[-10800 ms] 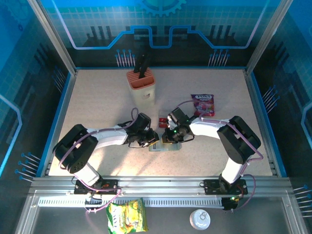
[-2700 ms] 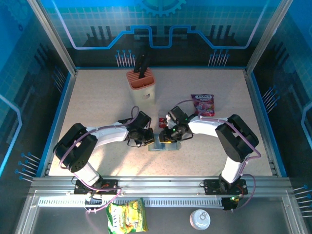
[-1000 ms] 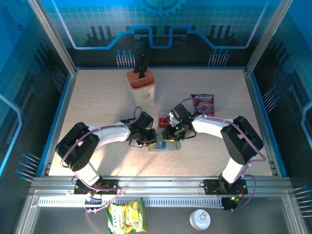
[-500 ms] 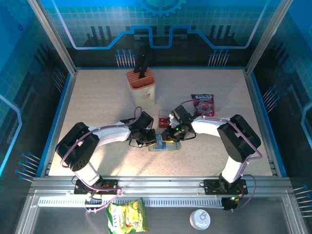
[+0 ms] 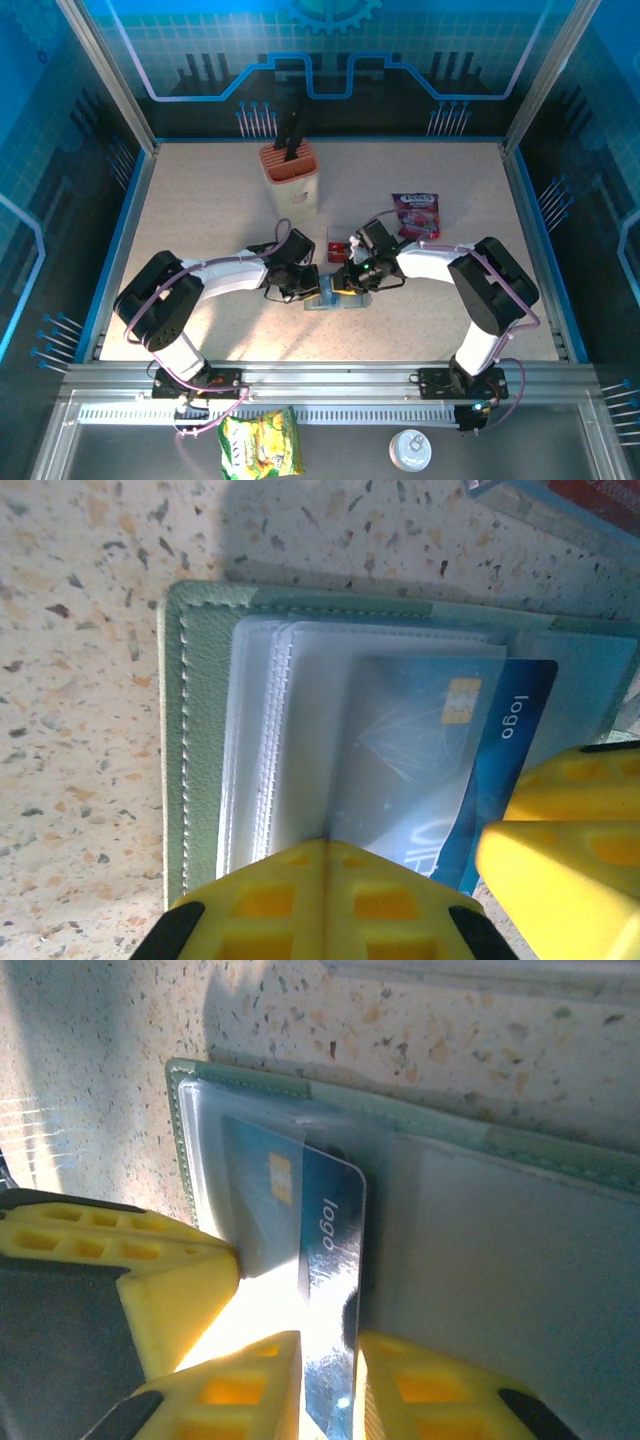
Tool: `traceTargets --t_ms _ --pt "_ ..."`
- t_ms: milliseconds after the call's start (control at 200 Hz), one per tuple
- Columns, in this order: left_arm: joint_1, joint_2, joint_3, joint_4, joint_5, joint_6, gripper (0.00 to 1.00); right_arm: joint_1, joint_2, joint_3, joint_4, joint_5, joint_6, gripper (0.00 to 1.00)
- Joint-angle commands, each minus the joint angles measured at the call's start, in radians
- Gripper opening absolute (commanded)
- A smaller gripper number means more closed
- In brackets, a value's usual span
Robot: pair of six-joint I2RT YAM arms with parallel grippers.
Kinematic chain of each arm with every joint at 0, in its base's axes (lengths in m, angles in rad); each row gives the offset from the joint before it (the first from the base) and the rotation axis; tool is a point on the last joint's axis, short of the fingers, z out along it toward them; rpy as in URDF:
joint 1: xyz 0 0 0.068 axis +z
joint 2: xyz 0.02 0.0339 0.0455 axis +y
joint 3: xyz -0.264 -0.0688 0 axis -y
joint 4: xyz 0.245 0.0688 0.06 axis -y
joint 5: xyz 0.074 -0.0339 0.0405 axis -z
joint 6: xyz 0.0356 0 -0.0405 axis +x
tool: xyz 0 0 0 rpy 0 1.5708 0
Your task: Take the credit cards out of the card holder
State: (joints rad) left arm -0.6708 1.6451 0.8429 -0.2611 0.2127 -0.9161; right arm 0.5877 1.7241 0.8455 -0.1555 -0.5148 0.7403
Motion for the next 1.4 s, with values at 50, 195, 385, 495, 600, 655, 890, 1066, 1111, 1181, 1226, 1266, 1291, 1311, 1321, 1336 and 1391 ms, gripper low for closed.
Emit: traceTargets --t_ms 50,195,385,495,600,655,890,1066,1111,1181,1226,1266,1291,1311,1321,1336,1391 --pt "-0.004 0.009 0.011 -0.040 -0.021 0.011 0.00 -0.009 -0.033 -0.010 0.007 -0.028 0.010 0.18" --pt "-0.005 0.007 0.007 -0.041 -0.021 0.011 0.00 -0.012 -0.048 -0.011 -0.004 -0.015 0.002 0.13" --pt "-0.005 0.004 0.007 -0.043 -0.024 0.010 0.00 -0.030 -0.071 -0.022 -0.031 0.001 -0.019 0.11" --pt "-0.006 0.001 0.007 -0.043 -0.024 0.009 0.00 -0.045 -0.092 -0.026 -0.060 0.012 -0.042 0.10" --pt "-0.004 0.000 0.006 -0.045 -0.024 0.009 0.00 -0.063 -0.115 -0.026 -0.105 0.031 -0.070 0.10" --pt "-0.004 -0.001 0.005 -0.043 -0.025 0.009 0.00 -0.073 -0.128 -0.023 -0.126 0.037 -0.085 0.09" --pt "-0.003 -0.020 0.001 -0.026 -0.014 -0.002 0.00 -0.094 -0.166 0.027 -0.233 0.054 -0.165 0.05" --pt "-0.002 -0.057 0.005 -0.031 -0.018 -0.003 0.00 -0.100 -0.176 0.133 -0.374 0.104 -0.295 0.00" --pt "0.001 -0.070 0.004 -0.038 -0.024 -0.003 0.00 -0.100 -0.179 0.161 -0.413 0.119 -0.339 0.00" --pt "0.005 -0.091 0.000 -0.046 -0.034 -0.001 0.00 -0.100 -0.180 0.212 -0.474 0.153 -0.416 0.00" --pt "0.006 -0.105 -0.008 -0.050 -0.043 -0.001 0.01 -0.100 -0.176 0.248 -0.516 0.180 -0.477 0.00" --pt "0.009 -0.118 -0.014 -0.050 -0.049 -0.002 0.01 -0.097 -0.172 0.284 -0.558 0.218 -0.534 0.00" --pt "0.010 -0.126 -0.019 -0.050 -0.054 -0.002 0.02 -0.093 -0.169 0.305 -0.579 0.252 -0.568 0.00" --pt "0.011 -0.133 -0.023 -0.050 -0.057 -0.002 0.02 -0.090 -0.169 0.320 -0.593 0.278 -0.601 0.00" --pt "0.011 -0.135 -0.025 -0.050 -0.059 -0.003 0.02 -0.088 -0.167 0.330 -0.602 0.296 -0.623 0.00" --pt "0.013 -0.139 -0.029 -0.050 -0.060 -0.003 0.02 -0.088 -0.167 0.340 -0.609 0.310 -0.649 0.00" --pt "0.017 -0.155 -0.038 -0.050 -0.067 -0.006 0.02 -0.086 -0.159 0.375 -0.639 0.332 -0.751 0.00"
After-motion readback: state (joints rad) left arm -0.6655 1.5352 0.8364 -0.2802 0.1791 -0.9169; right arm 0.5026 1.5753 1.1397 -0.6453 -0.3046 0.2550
